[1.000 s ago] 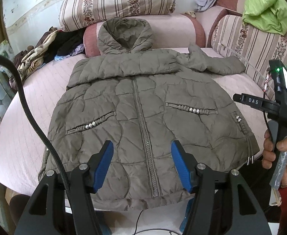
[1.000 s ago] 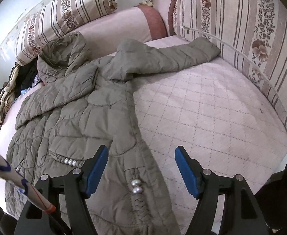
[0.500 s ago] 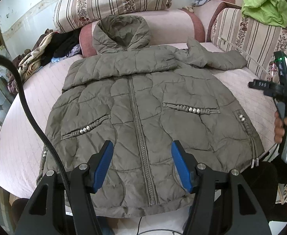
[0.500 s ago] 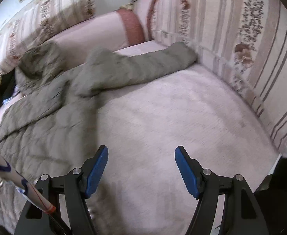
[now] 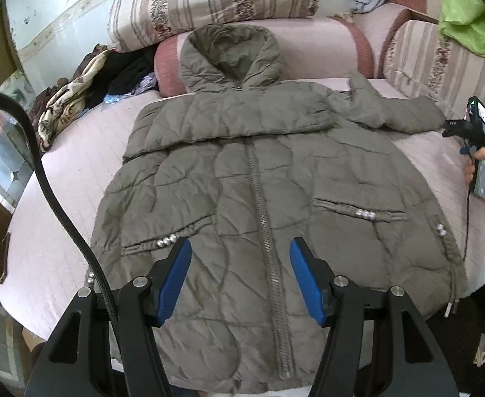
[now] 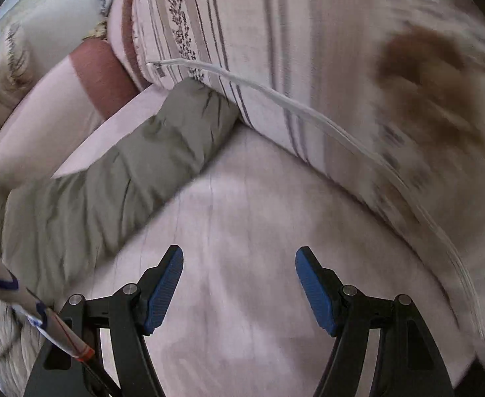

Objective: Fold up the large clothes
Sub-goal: 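Move the right gripper to the other sleeve cuff and grasp it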

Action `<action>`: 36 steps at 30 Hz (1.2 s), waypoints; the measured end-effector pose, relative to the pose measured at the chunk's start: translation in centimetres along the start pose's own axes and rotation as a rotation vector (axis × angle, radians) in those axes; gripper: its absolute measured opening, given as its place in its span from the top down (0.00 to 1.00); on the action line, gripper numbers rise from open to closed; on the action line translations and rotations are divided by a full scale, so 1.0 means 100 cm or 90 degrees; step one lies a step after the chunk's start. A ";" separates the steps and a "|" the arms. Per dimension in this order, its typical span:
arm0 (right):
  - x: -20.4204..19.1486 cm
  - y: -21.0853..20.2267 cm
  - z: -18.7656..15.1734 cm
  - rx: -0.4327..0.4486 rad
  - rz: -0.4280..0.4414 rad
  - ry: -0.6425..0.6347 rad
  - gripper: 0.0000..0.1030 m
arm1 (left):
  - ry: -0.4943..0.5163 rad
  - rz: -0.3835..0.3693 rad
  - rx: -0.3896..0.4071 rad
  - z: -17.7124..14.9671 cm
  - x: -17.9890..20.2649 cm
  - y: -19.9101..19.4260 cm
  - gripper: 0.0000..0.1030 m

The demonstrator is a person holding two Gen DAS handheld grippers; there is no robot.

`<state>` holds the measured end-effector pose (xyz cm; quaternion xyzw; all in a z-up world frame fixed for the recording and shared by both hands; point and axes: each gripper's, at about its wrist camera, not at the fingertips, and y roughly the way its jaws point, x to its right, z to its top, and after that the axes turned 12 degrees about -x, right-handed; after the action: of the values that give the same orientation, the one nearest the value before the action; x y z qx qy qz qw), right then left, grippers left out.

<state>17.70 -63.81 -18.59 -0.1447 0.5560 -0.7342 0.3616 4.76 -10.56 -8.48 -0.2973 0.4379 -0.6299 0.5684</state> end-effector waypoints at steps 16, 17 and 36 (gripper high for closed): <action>-0.041 -0.006 0.066 0.052 -0.064 0.003 1.00 | -0.065 0.014 -0.040 0.010 -0.037 0.027 0.41; -0.040 -0.023 0.064 0.068 -0.061 0.002 1.00 | -0.064 0.011 -0.036 0.008 -0.038 0.025 0.41; -0.009 -0.033 0.036 -0.001 0.079 0.078 0.29 | -0.105 0.002 -0.014 -0.007 -0.084 0.010 0.41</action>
<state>19.33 -65.33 -14.18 -0.0652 0.5854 -0.7175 0.3718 6.08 -2.21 -8.71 -0.3537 0.3970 -0.5977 0.6001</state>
